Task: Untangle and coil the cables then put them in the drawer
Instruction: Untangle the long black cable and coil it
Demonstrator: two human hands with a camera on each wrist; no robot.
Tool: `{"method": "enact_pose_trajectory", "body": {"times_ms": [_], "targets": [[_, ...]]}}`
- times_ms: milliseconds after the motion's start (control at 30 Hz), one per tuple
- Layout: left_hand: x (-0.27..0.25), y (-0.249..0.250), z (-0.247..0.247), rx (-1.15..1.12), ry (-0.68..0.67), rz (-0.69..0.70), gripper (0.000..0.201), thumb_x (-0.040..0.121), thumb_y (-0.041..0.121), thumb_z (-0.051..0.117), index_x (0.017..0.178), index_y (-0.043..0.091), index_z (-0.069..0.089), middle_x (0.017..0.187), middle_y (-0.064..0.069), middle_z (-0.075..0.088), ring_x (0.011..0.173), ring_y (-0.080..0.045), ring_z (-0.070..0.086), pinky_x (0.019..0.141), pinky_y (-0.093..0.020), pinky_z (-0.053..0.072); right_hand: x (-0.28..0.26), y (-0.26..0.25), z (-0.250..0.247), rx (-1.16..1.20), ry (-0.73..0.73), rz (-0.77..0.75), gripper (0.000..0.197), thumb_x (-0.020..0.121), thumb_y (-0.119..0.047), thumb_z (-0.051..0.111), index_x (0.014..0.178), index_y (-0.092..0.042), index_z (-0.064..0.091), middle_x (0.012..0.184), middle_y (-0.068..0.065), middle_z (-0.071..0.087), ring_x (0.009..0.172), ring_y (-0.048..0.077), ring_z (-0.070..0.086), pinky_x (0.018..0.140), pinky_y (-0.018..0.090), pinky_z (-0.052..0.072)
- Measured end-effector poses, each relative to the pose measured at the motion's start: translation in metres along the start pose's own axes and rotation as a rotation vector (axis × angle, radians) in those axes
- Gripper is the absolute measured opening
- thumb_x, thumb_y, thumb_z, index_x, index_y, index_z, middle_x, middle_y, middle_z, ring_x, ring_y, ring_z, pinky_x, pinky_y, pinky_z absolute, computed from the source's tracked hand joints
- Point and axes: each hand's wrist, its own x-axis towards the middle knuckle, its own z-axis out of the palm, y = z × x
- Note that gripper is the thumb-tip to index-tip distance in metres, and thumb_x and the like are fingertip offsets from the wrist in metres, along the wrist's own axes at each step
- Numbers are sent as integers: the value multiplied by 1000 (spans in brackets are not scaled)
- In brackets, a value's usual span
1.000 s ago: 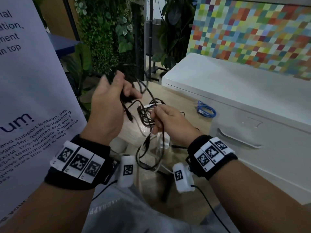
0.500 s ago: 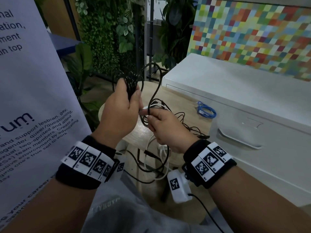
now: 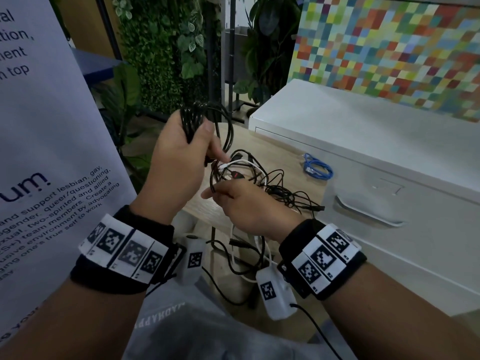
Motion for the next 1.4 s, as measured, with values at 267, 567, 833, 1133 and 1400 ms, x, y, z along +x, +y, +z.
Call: {"method": "enact_pose_trajectory", "body": {"times_ms": [267,567,833,1133,1400], "targets": [[-10,-21,-12,673,-406,79,21,103,40,53,94,22,61,80,9,69,75,-10,64,65,-36,48,-21,-15,-25,-82,28,-141,21,97,-22,69,80,-17,79,48,-15,54,46,2,46,50,14,32],[-16,8,-14,183,-621,-214,26,94,36,71,82,17,59,54,8,49,48,-4,43,45,-19,35,-30,-11,-48,124,286,-168,6,82,-18,85,77,-19,81,65,-7,71,59,4,58,57,23,46],[-10,-3,-19,-82,-500,-324,7,96,18,71,95,11,70,60,-5,58,60,-26,55,63,-38,49,-22,6,-45,420,467,-119,24,83,-20,86,84,-14,63,59,4,55,55,20,47,53,28,40],[-24,-4,5,-607,-402,-483,19,102,23,51,95,5,55,50,5,46,63,-16,67,61,-23,55,-19,1,-26,633,507,-64,9,97,-30,71,100,-22,71,74,15,52,49,16,42,39,24,31],[-25,2,16,-772,-323,-523,29,96,37,51,76,16,55,39,11,31,40,-6,39,50,-19,40,-21,0,-26,546,430,-36,51,97,-57,61,88,-8,73,61,14,52,54,18,44,48,29,31]]}}
